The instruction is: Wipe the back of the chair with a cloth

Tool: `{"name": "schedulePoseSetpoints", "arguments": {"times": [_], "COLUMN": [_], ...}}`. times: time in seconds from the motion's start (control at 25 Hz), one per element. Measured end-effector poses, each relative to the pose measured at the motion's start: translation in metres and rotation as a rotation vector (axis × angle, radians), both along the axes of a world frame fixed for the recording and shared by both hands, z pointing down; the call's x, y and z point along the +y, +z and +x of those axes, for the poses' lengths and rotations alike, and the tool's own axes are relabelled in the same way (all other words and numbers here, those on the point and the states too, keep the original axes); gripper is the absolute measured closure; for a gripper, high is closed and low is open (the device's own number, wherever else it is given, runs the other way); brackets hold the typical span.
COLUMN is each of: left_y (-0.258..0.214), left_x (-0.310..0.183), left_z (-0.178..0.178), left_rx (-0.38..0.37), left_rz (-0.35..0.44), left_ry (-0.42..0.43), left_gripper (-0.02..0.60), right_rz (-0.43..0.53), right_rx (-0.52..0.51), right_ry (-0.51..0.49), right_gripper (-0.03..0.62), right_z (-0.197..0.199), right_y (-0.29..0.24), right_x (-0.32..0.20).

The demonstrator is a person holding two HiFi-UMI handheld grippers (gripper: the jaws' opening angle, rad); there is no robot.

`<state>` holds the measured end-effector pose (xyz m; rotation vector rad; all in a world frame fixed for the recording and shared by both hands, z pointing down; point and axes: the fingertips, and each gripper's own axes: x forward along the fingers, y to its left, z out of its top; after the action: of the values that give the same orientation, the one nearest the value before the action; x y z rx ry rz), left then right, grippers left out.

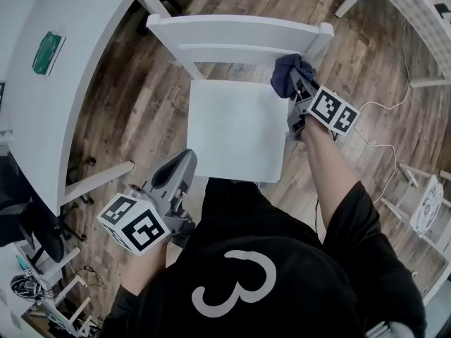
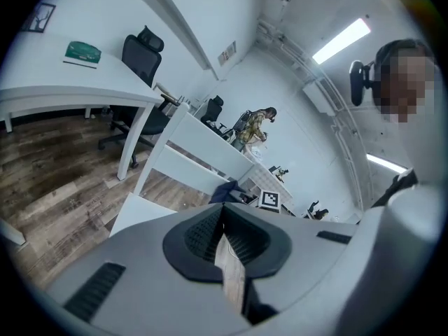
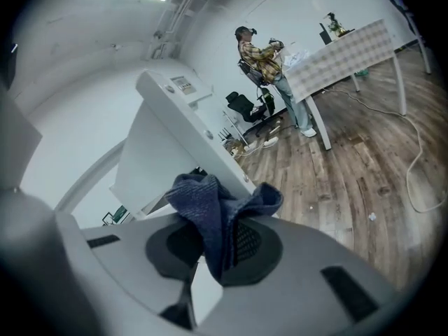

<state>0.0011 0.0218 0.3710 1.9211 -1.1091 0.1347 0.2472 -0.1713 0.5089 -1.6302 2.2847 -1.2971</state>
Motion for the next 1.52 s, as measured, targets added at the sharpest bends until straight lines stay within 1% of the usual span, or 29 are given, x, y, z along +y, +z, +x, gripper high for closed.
{"name": "schedulePoseSetpoints", "arguments": {"times": [0.12, 0.24, 0.36, 0.52, 0.6, 0.72, 0.84, 0.92, 1.0, 1.12, 1.28, 1.4, 1.52], "left_y": [-0.014, -0.024, -0.036, -0.062, -0.078, -0.101, -0.123, -0.137, -0.15, -0.166, -0.186, -0.198, -0.204], "left_x": [0.009, 0.016, 0.022, 0.045, 0.067, 0.113, 0.159, 0.191, 0.224, 0.267, 0.303, 0.321, 0.335], "left_z": [-0.012, -0.011, 0.004, 0.025, 0.029, 0.028, 0.022, 0.015, 0.007, -0.005, -0.013, -0.008, -0.002], "left_rx": [-0.011, -0.008, 0.012, 0.057, 0.081, 0.105, 0.116, 0.127, 0.13, 0.124, 0.124, 0.13, 0.119], "left_rz": [0.027, 0.048, 0.095, 0.174, 0.209, 0.252, 0.31, 0.349, 0.38, 0.414, 0.478, 0.514, 0.538], "left_ry": [-0.015, -0.005, 0.034, 0.113, 0.15, 0.192, 0.227, 0.238, 0.248, 0.271, 0.29, 0.307, 0.327], "left_gripper": [0.568, 0.568, 0.568, 0.568, 0.568, 0.568, 0.568, 0.568, 0.568, 0.568, 0.568, 0.568, 0.568], "right_rz": [0.072, 0.168, 0.258, 0.414, 0.471, 0.514, 0.548, 0.556, 0.566, 0.608, 0.619, 0.644, 0.658], "right_rx": [-0.005, -0.013, 0.001, 0.111, 0.122, 0.111, 0.107, 0.07, 0.027, 0.015, -0.003, -0.019, -0.025], "right_ry": [-0.066, -0.156, -0.265, -0.396, -0.447, -0.499, -0.53, -0.539, -0.541, -0.525, -0.546, -0.53, -0.533], "right_gripper": [0.545, 0.545, 0.545, 0.545, 0.545, 0.545, 0.545, 0.545, 0.545, 0.545, 0.545, 0.545, 0.546], "right_z": [0.003, 0.001, -0.008, -0.032, -0.047, -0.07, -0.09, -0.102, -0.112, -0.127, -0.141, -0.14, -0.139], "right_y": [-0.026, -0.065, -0.109, -0.175, -0.205, -0.241, -0.265, -0.276, -0.288, -0.306, -0.326, -0.339, -0.342], "right_x": [0.019, 0.054, 0.102, 0.176, 0.216, 0.283, 0.347, 0.385, 0.422, 0.468, 0.513, 0.534, 0.548]}}
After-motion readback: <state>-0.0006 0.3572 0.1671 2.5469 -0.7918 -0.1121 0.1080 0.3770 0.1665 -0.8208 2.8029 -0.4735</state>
